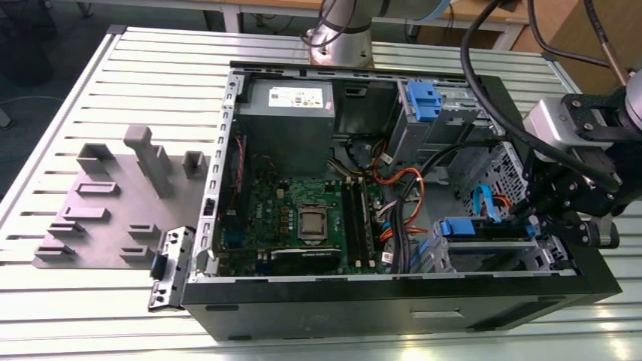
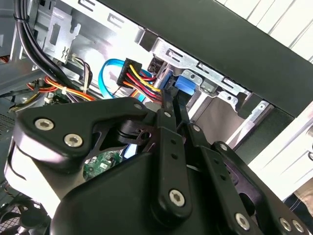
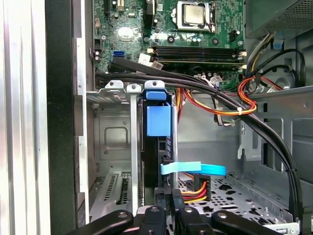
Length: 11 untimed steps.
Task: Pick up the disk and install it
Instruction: 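Insert the second disk wire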
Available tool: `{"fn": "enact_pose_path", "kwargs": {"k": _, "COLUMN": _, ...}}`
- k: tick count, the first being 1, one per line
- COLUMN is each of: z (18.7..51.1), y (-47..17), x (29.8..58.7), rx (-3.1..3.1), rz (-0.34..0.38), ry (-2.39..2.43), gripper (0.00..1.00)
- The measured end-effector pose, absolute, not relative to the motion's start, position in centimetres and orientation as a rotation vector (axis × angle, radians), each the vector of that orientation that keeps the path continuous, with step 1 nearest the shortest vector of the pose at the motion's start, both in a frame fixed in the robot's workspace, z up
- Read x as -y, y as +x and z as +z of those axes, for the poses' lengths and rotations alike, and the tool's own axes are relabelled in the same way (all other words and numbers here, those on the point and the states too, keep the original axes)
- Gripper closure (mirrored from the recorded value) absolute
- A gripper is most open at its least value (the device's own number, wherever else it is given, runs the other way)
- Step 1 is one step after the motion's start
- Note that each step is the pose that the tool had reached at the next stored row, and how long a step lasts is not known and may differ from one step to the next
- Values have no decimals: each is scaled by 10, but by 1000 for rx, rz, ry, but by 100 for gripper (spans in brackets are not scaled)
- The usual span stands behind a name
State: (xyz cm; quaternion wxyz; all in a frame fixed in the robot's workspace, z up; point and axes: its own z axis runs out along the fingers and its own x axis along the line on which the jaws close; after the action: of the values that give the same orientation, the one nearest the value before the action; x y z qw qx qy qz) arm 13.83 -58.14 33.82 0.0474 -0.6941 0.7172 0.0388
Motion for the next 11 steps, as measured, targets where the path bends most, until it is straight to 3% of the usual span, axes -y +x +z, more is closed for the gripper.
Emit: {"fn": "enact_pose_path", "kwargs": {"k": 11, "z": 337, "y": 138, "x": 582, "rx": -2188, "rz": 119, "ry": -2117, "gripper": 82}}
